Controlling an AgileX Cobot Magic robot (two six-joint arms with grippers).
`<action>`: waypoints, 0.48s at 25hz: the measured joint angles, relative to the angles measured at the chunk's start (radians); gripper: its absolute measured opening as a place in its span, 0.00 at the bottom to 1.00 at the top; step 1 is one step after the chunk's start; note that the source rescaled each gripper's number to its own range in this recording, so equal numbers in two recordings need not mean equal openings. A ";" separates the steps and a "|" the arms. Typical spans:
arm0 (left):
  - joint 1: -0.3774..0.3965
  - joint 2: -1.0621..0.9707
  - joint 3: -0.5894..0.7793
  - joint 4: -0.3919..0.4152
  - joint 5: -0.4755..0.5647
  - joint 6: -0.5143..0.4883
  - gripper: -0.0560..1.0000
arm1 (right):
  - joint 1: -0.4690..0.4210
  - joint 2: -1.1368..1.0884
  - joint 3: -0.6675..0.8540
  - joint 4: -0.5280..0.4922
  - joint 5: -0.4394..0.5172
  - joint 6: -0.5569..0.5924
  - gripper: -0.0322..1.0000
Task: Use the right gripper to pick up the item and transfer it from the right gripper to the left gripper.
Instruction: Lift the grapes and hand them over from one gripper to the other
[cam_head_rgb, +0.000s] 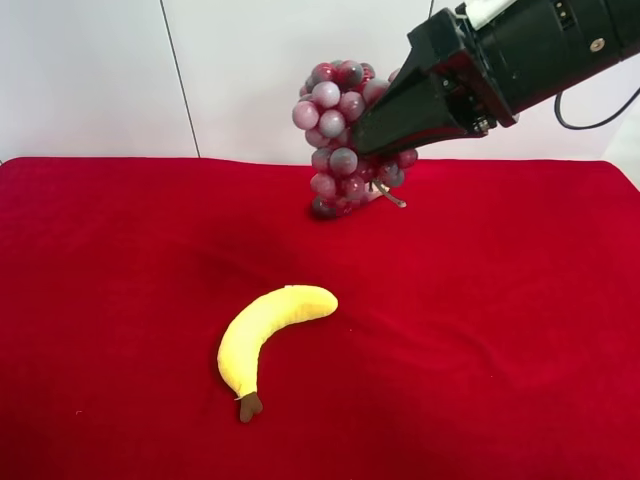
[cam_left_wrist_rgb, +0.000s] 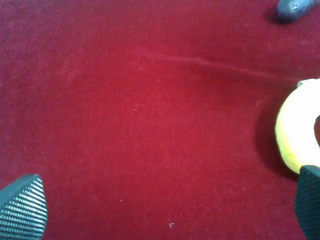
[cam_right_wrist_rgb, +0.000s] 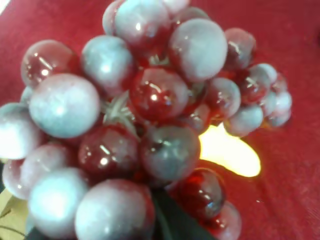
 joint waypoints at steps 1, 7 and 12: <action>0.000 0.010 0.000 -0.014 0.000 0.008 1.00 | 0.000 0.000 0.000 0.020 0.016 -0.023 0.06; 0.000 0.123 -0.010 -0.216 -0.066 0.138 1.00 | 0.000 0.000 0.000 0.092 0.062 -0.098 0.06; 0.000 0.247 -0.011 -0.410 -0.163 0.358 1.00 | 0.000 0.000 0.000 0.105 0.063 -0.100 0.06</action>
